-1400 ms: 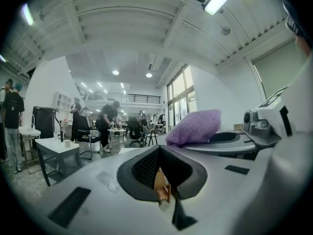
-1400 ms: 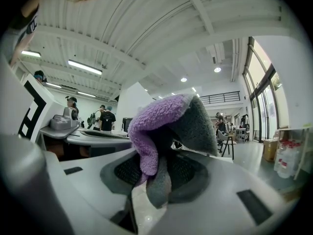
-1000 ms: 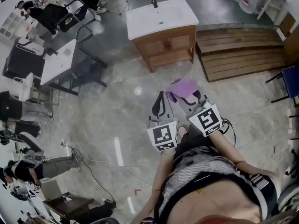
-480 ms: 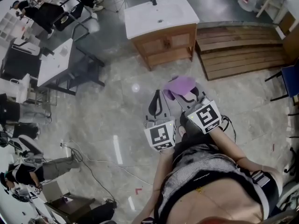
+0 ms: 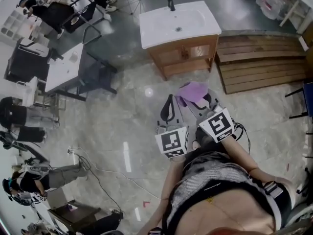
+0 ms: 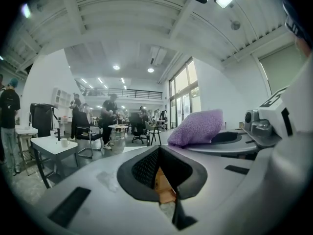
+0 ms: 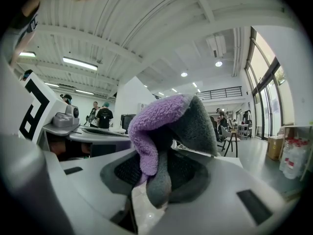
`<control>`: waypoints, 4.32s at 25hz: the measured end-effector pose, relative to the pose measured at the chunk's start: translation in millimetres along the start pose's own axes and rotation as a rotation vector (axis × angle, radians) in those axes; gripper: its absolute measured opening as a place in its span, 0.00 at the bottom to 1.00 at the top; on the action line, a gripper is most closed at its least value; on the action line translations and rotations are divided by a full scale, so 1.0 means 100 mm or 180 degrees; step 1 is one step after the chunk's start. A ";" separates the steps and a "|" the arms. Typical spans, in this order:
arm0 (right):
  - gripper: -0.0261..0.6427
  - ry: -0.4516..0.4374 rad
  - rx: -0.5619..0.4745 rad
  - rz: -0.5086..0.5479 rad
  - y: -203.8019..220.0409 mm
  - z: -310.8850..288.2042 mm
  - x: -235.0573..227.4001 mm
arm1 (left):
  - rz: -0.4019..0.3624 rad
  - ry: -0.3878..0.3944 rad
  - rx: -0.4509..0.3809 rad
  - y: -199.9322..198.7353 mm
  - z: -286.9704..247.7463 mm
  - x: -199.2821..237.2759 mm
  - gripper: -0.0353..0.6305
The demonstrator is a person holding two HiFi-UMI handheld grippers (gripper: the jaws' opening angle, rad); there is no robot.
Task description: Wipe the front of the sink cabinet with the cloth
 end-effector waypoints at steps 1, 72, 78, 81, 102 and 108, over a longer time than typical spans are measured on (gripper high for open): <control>0.31 -0.0013 -0.0007 0.0008 0.00 -0.05 -0.06 | -0.0005 -0.0008 -0.0005 -0.01 -0.07 0.00 0.06; 0.31 0.0991 0.0191 -0.0036 -0.03 -2.50 -1.62 | -0.0040 0.0639 0.0008 -0.09 -2.76 1.82 0.05; 0.31 0.0803 0.0163 -0.0029 -0.14 -2.63 -2.00 | -0.0009 0.0407 -0.0013 -0.21 -3.01 1.77 0.06; 0.31 0.0648 0.0130 -0.0001 -0.19 -2.70 -2.16 | -0.0009 0.0310 -0.0035 -0.27 -3.11 1.71 0.05; 0.31 0.0773 0.0282 -0.0088 -0.07 -3.44 -2.41 | 0.0046 0.0373 0.0056 -0.19 -3.79 2.29 0.05; 0.31 0.1134 0.0323 -0.0180 -0.07 -3.76 -2.29 | -0.0029 0.0793 0.0075 -0.15 -4.07 2.59 0.05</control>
Point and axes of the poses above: the fingertips, and each gripper's own axes: z backward along the fingers, x to its left, y out of its underside, the point moved 4 cm from there along z, backward along the fingers, and after that the axes turned 4 degrees about -y, right-handed, at the moved point
